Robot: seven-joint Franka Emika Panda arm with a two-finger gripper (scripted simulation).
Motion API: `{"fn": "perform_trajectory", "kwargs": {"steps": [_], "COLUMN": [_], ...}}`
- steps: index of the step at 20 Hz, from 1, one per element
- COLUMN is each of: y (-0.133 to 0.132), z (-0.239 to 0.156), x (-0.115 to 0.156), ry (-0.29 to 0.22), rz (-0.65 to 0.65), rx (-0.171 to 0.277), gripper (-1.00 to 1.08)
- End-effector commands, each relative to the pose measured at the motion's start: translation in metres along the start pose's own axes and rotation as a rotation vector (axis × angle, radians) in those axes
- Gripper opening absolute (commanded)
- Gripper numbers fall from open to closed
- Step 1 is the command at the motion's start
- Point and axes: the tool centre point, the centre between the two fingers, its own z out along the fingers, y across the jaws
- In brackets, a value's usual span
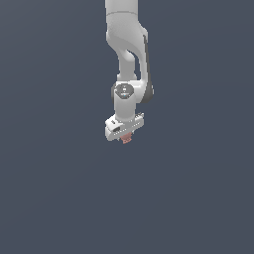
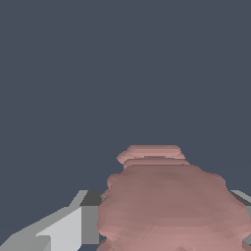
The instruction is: Pick up the object and move it to a goal position.
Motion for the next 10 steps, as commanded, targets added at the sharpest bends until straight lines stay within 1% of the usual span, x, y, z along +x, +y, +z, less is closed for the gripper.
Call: {"fn": "perform_trajectory", "kwargs": {"steps": [1, 10], "y": [-0.0006, 0.0004], "z": [0.0009, -0.0008], "x": [0.0000, 0.0023], "ry": [-0.001, 0.006], "rz": [-0.001, 0.000], "rx": [0.001, -0.004], "gripper": [-1.00, -1.00]}}
